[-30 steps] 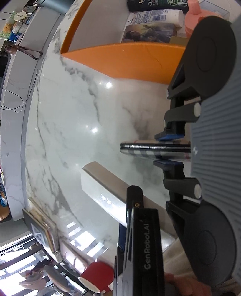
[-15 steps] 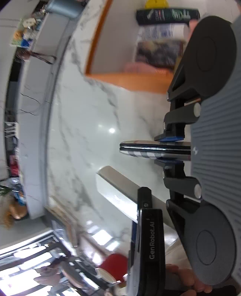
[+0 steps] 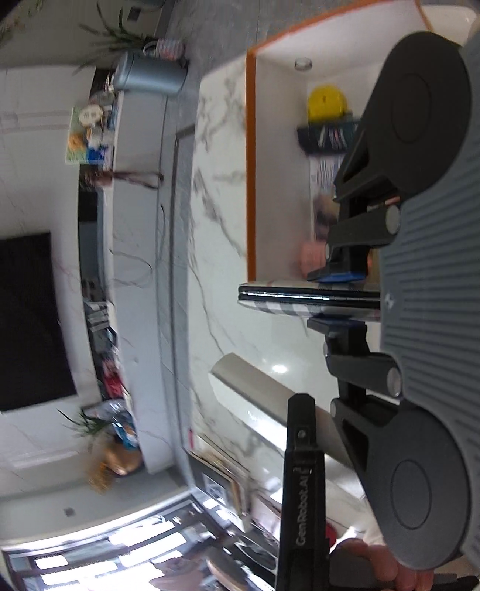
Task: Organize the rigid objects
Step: 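Carry the glasses case toward the orange box with the left gripper while the right carries the card case, then lower the card case into the box and open the right gripper while the left lowers the glasses case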
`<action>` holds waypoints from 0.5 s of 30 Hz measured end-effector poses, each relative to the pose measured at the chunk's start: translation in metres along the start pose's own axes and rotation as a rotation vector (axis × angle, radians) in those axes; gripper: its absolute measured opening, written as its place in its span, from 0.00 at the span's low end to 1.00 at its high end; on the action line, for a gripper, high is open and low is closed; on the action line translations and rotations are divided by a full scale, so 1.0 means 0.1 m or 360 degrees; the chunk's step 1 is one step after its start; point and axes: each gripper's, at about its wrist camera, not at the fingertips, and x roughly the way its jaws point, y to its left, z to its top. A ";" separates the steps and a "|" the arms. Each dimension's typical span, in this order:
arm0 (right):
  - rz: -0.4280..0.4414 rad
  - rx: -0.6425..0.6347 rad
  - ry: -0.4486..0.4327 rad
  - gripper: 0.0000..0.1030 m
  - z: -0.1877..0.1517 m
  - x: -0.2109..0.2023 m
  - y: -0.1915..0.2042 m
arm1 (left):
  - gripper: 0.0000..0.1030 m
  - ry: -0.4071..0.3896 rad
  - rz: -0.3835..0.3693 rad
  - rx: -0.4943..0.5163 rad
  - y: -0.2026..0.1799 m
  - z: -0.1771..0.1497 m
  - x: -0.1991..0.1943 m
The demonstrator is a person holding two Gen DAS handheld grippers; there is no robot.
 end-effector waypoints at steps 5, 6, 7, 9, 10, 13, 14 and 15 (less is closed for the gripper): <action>-0.0079 0.0097 -0.0060 0.17 -0.03 -0.20 -0.42 | 0.67 0.0022 -0.0072 0.0099 -0.43 0.05 0.15; -0.0100 0.0118 -0.0067 0.17 -0.05 -0.23 -0.51 | 0.67 0.0030 -0.0089 0.0119 -0.51 0.06 0.19; -0.0123 0.0139 -0.0070 0.17 -0.06 -0.25 -0.60 | 0.67 0.0040 -0.0108 0.0136 -0.61 0.07 0.25; -0.0165 0.0172 -0.0068 0.17 -0.10 -0.29 -0.80 | 0.67 0.0063 -0.0150 0.0153 -0.75 0.07 0.36; -0.0187 0.0183 -0.0062 0.17 -0.11 -0.30 -0.90 | 0.67 0.0078 -0.0170 0.0160 -0.83 0.07 0.43; -0.0250 0.0182 -0.0030 0.17 -0.14 -0.28 -1.13 | 0.67 0.0128 -0.0220 0.0190 -1.05 0.07 0.63; -0.0272 0.0174 -0.0009 0.17 -0.15 -0.26 -1.21 | 0.67 0.0146 -0.0230 0.0201 -1.12 0.07 0.71; -0.0289 0.0167 0.0015 0.17 -0.16 -0.22 -1.28 | 0.67 0.0165 -0.0242 0.0209 -1.19 0.07 0.79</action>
